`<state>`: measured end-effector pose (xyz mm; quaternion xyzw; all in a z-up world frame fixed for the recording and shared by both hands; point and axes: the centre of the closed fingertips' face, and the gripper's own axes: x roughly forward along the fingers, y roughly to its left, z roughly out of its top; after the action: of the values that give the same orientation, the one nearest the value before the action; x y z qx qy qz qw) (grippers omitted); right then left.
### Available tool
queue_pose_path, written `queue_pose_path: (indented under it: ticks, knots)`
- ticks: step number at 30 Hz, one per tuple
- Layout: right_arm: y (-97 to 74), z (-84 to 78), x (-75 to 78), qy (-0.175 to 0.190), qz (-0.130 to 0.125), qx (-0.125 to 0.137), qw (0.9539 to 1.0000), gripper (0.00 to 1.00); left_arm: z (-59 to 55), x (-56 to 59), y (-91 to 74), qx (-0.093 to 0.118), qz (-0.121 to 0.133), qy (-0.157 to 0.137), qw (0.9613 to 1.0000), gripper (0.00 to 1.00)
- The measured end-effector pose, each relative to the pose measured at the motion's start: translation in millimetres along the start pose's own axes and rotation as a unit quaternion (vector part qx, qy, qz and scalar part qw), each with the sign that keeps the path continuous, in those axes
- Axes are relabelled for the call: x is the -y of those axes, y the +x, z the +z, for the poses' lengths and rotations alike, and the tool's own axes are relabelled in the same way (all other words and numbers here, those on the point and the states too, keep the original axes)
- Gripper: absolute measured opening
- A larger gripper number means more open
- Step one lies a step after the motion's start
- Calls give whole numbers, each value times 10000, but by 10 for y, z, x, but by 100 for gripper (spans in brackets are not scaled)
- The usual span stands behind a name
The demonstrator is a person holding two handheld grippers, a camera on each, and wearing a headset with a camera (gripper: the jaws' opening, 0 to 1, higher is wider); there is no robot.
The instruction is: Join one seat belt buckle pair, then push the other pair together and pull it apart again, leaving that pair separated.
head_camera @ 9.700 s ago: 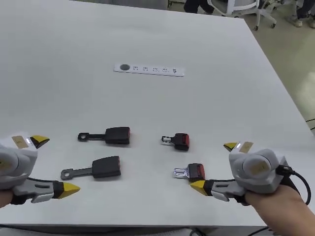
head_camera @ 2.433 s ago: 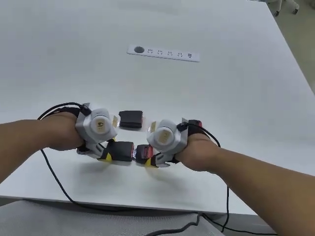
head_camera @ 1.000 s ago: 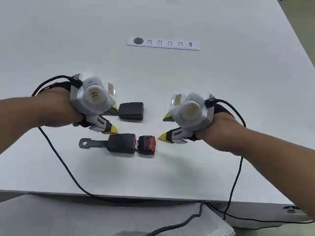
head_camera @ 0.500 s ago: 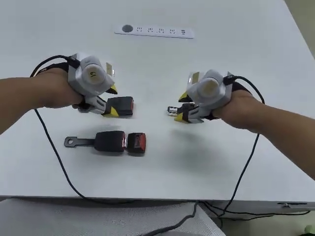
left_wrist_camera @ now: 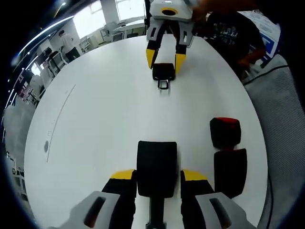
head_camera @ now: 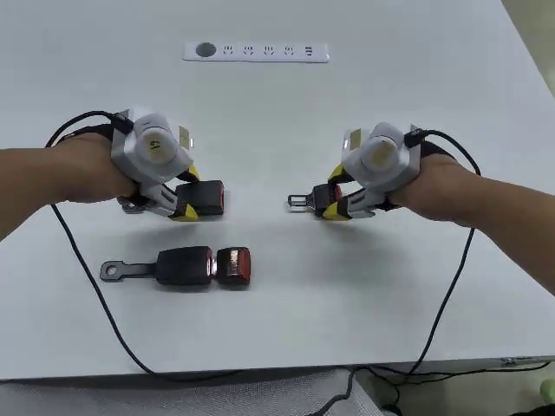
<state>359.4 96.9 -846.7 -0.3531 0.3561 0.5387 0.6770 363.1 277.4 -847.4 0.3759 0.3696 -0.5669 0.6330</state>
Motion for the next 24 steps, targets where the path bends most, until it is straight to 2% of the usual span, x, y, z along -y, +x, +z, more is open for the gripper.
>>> queue_pose_path:
  ticks: [2,4,6,13,16,18,24]
  knots:
    - [3,-5,-1,-49,62,-10,10000,33,-23,-39,9,-24,46,-44,10000,33]
    - [41,-76,-25,-250,147,-173,9994,33,-20,-29,36,-11,4,-93,10000,33]
    - [38,-54,-18,-172,180,-114,9996,33,-25,-20,35,-42,-26,-56,10000,33]
    - [32,-41,-31,-303,218,-114,9992,33,-51,0,64,-201,-15,288,9994,33]
    - [40,-22,-25,-337,212,-159,9991,33,-60,-7,68,-249,46,291,9993,33]
    - [49,1,-28,-340,199,-159,9991,33,-65,-18,64,-248,55,281,9993,33]
    - [166,218,-82,-376,162,-32,9992,33,-72,-40,65,-209,10,265,9994,33]
